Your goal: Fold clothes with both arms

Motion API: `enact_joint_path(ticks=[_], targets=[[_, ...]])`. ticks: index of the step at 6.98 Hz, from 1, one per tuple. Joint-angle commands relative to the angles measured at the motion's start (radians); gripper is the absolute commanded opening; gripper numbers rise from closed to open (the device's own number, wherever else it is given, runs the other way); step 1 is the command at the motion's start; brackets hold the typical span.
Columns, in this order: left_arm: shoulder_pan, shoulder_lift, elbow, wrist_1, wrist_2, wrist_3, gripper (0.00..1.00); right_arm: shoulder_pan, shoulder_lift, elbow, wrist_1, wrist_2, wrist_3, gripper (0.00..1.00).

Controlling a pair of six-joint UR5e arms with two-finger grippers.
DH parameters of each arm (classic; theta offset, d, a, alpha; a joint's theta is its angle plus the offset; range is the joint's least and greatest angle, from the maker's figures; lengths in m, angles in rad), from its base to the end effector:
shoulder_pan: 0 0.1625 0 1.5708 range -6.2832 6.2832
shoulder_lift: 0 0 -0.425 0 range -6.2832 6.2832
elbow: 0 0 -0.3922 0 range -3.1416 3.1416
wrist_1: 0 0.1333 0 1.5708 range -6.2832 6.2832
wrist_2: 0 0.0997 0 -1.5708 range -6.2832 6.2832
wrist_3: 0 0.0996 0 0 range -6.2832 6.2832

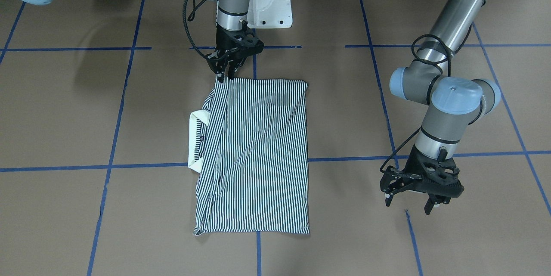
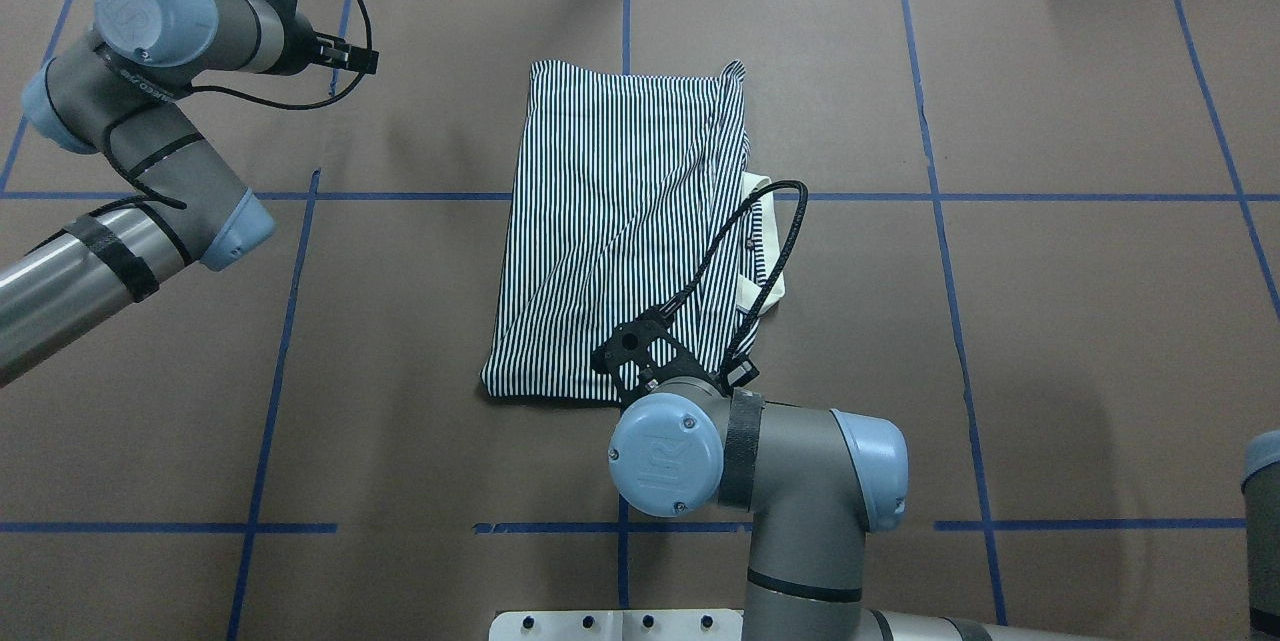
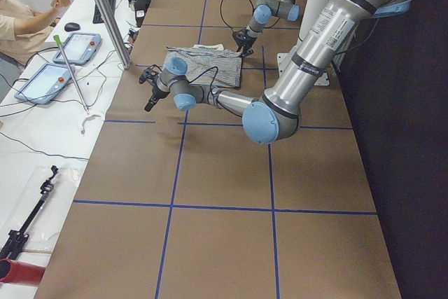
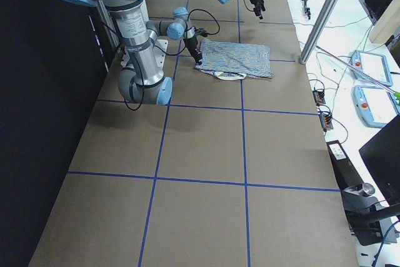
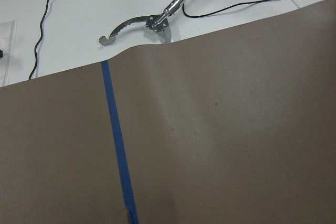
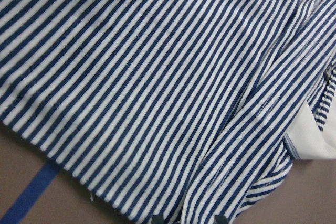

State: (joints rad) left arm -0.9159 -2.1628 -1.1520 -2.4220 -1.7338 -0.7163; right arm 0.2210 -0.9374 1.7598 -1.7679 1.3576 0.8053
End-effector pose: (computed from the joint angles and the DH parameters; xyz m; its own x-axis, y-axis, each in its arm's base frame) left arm 0.3695 -0.6735 0.4135 0.7344 0.2657 -0.6246 0.2197 0.7776 0.5891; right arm -0.6064 -0.2945 0.2382 0.8026 -0.5138 0.3032 0.3065 0.7911 0.5293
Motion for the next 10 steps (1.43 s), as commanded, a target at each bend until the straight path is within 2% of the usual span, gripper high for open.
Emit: enact_joint_path(ticks=[1, 3, 6, 8, 10], targets=[[0.000, 0.001, 0.000, 0.000, 0.000, 0.000, 1.00, 0.000, 0.000, 0.000, -0.001, 0.000, 0.000, 0.26], [0.000, 0.000, 0.000, 0.000, 0.000, -0.002, 1.00, 0.000, 0.000, 0.001, -0.001, -0.017, -0.005, 0.11], [0.002, 0.001, -0.002, 0.000, 0.000, -0.003, 1.00, 0.009, -0.046, 0.045, -0.001, -0.017, -0.006, 0.11], [0.009, 0.001, -0.009, 0.000, 0.000, -0.020, 1.00, -0.002, -0.188, 0.186, -0.001, -0.028, 0.009, 0.11], [0.011, 0.006, -0.011, 0.000, 0.000, -0.020, 1.00, -0.043, -0.256, 0.205, 0.001, -0.075, 0.078, 0.19]])
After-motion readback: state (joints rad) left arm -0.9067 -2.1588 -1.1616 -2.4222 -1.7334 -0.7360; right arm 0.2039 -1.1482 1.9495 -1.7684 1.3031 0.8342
